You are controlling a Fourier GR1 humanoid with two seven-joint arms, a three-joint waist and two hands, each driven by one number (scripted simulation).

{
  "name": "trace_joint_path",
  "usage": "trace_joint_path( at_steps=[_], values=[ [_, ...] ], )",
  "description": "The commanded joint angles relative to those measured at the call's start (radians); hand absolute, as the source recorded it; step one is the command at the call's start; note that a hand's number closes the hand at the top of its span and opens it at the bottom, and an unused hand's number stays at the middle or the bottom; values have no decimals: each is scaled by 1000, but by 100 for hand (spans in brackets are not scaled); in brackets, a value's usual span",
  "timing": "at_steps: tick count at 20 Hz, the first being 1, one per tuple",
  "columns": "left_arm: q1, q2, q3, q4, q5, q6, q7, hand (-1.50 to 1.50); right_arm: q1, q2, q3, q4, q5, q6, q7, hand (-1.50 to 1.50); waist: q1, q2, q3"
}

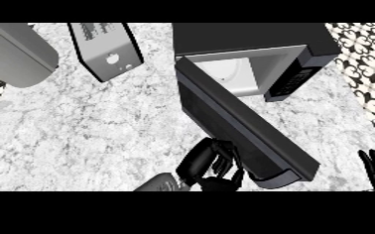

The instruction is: Pick up the milk, place it into the microwave and close the microwave

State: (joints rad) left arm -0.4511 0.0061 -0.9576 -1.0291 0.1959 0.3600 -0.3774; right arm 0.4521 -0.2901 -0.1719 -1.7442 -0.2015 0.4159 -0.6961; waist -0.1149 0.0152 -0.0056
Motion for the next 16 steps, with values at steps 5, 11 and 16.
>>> trace_joint_path(
  at_steps=[5, 11, 16],
  values=[
    [-70, -6, -68, 3, 185, 111, -83, 150, 38, -42, 44, -139, -76, 86, 57, -150, -49, 9, -3],
    [-130, -6, -47, -25, 280, 257, -88, 150, 22, -102, 15, -179, -104, 98, 92, -150, -85, 13, -2],
    [-192, -6, -11, -16, 370, 350, -76, 150, -19, -155, -44, -209, -131, 83, 126, -150, -101, 19, -2]
  ],
)
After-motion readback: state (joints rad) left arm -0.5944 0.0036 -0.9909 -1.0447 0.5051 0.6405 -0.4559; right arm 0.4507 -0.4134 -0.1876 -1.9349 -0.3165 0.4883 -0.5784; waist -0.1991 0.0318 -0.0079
